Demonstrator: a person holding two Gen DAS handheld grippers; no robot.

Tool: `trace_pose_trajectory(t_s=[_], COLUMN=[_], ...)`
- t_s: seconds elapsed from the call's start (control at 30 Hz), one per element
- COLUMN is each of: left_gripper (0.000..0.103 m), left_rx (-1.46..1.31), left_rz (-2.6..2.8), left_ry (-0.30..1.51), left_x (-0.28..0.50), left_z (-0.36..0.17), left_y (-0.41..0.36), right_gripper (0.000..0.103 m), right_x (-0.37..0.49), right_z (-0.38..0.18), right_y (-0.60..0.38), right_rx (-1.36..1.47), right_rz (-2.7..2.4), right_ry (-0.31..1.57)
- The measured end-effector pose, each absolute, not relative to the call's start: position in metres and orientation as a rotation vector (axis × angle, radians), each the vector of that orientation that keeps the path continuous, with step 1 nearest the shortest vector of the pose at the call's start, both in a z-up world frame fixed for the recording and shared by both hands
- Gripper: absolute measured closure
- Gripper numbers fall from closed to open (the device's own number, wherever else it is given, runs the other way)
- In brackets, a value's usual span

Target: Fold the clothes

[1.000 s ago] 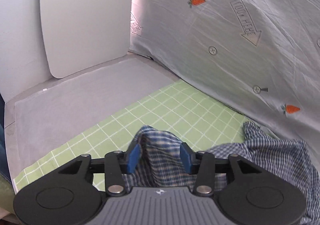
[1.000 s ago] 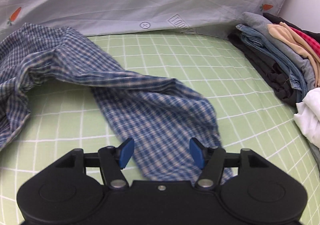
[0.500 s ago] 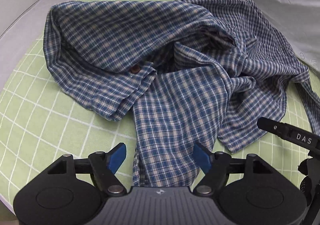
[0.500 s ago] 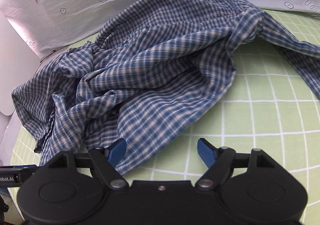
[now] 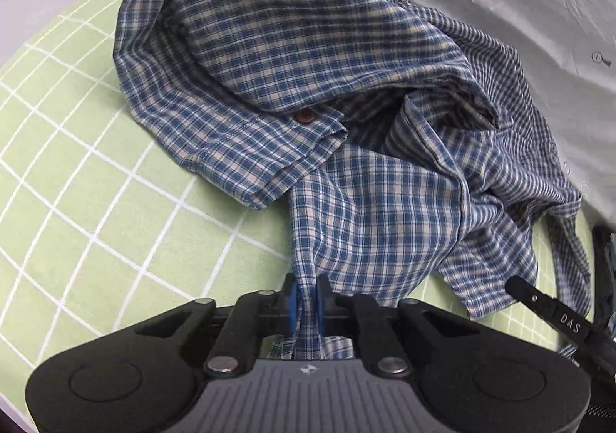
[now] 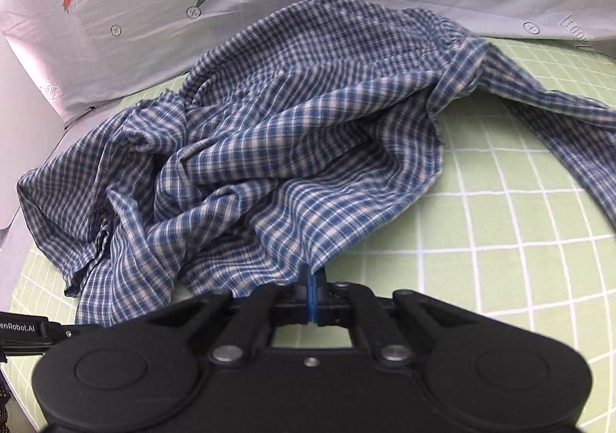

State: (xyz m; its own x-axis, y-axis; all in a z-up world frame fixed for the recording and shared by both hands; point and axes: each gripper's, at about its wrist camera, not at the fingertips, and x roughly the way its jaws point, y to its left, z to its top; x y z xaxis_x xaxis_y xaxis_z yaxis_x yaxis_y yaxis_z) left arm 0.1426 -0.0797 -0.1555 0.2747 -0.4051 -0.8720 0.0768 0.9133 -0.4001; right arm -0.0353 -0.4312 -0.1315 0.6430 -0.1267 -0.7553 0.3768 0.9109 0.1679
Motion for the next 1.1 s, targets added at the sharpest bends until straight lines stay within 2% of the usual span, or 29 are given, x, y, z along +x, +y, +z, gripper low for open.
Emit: trace_pose_trajectory(t_s=[0.13, 0.53, 0.6, 0.77, 0.8, 0.87, 0.9, 0.97, 1.07, 1.1], left_gripper=[0.099, 0.099, 0.098, 0.093, 0.093, 0.086, 0.083, 0.073, 0.06, 0.059], left_rx=[-0.319, -0.534, -0.546, -0.29, -0.238, -0.21, -0.225, -0.239, -0.194, -0.138], left_rz=[-0.299, -0.481, -0.433, -0.268, -0.235, -0.222, -0.238, -0.281, -0.334, -0.331], left_ry=[1.19, 1.044, 1.068, 1.153, 1.168, 1.177, 1.179, 1.188, 1.228, 1.239], left_x=[0.134, 0.077, 0.069, 0.058, 0.055, 0.052, 0.051, 0.052, 0.054, 0.053], left_z=[-0.136, -0.025, -0.03, -0.069, -0.077, -0.082, -0.083, -0.085, -0.099, -0.104], left_y=[-0.076, -0.081, -0.083, -0.103, -0.107, -0.108, -0.107, -0.106, -0.115, -0.122], right_gripper=[0.103, 0.103, 0.103, 0.102, 0.099, 0.089, 0.077, 0.064, 0.061, 0.061], right_x=[-0.064, -0.18, -0.196, -0.197, -0.198, -0.203, -0.206, -0.21, -0.208, -0.206], right_z=[-0.115, -0.053, -0.047, -0.098, -0.107, -0.122, -0.128, -0.137, -0.152, -0.156], right_y=[-0.45, -0.516, -0.526, -0.532, -0.534, -0.536, -0.537, -0.536, -0.533, -0.531], right_rx=[0.33, 0.463, 0.482, 0.466, 0.486, 0.512, 0.52, 0.532, 0.517, 0.51], right_rz=[-0.358, -0.449, -0.457, -0.451, -0.455, -0.47, -0.477, -0.484, -0.499, -0.5], right_ry=[0.774, 0.653, 0.65, 0.826, 0.846, 0.883, 0.897, 0.915, 0.963, 0.985])
